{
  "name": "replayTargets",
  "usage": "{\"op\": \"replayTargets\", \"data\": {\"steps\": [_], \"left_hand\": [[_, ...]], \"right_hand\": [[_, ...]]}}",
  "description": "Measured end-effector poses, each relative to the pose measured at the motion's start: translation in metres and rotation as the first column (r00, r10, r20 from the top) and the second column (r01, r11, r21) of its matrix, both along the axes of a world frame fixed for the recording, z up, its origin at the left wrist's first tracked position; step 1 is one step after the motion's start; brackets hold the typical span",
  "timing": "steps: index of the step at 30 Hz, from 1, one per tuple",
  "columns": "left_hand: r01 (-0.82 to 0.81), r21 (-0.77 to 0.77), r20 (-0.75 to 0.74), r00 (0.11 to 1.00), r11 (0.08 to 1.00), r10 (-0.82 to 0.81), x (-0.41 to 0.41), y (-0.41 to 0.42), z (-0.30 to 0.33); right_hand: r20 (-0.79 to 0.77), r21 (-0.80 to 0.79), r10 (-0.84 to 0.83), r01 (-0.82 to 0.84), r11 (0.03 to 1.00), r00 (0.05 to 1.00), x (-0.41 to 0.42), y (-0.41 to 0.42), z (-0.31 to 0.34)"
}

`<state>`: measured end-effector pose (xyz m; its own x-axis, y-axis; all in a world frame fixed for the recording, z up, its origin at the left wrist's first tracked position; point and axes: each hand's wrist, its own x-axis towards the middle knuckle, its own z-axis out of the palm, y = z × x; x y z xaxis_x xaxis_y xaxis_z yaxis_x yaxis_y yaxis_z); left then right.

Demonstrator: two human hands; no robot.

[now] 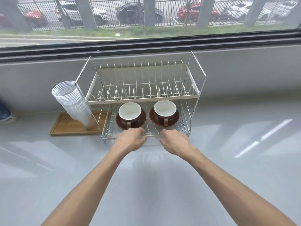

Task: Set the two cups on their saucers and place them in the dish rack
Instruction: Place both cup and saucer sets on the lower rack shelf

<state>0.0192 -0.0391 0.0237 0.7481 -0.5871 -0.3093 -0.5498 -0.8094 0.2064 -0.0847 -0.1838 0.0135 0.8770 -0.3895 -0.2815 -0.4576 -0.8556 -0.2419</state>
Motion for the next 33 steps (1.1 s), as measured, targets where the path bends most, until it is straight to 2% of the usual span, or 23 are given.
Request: {"op": "replayTargets", "data": {"steps": [4, 10, 12, 16, 21, 26, 33], "left_hand": [[-0.035, -0.163, 0.061, 0.997, 0.986, 0.046, -0.005, -0.032, 0.005], [-0.119, -0.277, -0.009, 0.993, 0.953, 0.122, -0.001, -0.068, 0.003], [-0.180, -0.328, -0.058, 0.984, 0.928, 0.170, 0.003, -0.076, -0.001], [-0.389, -0.419, -0.228, 0.920, 0.820, 0.320, 0.010, -0.089, -0.012], [-0.531, -0.442, -0.388, 0.840, 0.723, 0.380, 0.011, -0.099, -0.026], [-0.607, -0.424, -0.473, 0.782, 0.672, 0.407, 0.021, -0.111, -0.036], [-0.667, -0.402, -0.574, 0.717, 0.627, 0.395, 0.032, -0.116, -0.051]], "right_hand": [[0.142, -0.027, -0.053, 0.057, 0.998, 0.988, -0.003, -0.021, 0.006], [0.261, 0.039, -0.140, 0.134, 0.990, 0.955, 0.006, -0.049, 0.010], [0.298, 0.110, -0.200, 0.175, 0.978, 0.933, 0.011, -0.057, 0.008], [0.348, 0.241, -0.285, 0.208, 0.948, 0.893, 0.028, -0.073, -0.002], [0.354, 0.387, -0.392, 0.249, 0.888, 0.849, 0.049, -0.089, -0.013], [0.248, 0.577, -0.531, 0.317, 0.753, 0.811, 0.063, -0.099, -0.024], [0.206, 0.635, -0.587, 0.349, 0.689, 0.783, 0.072, -0.101, -0.041]]}}
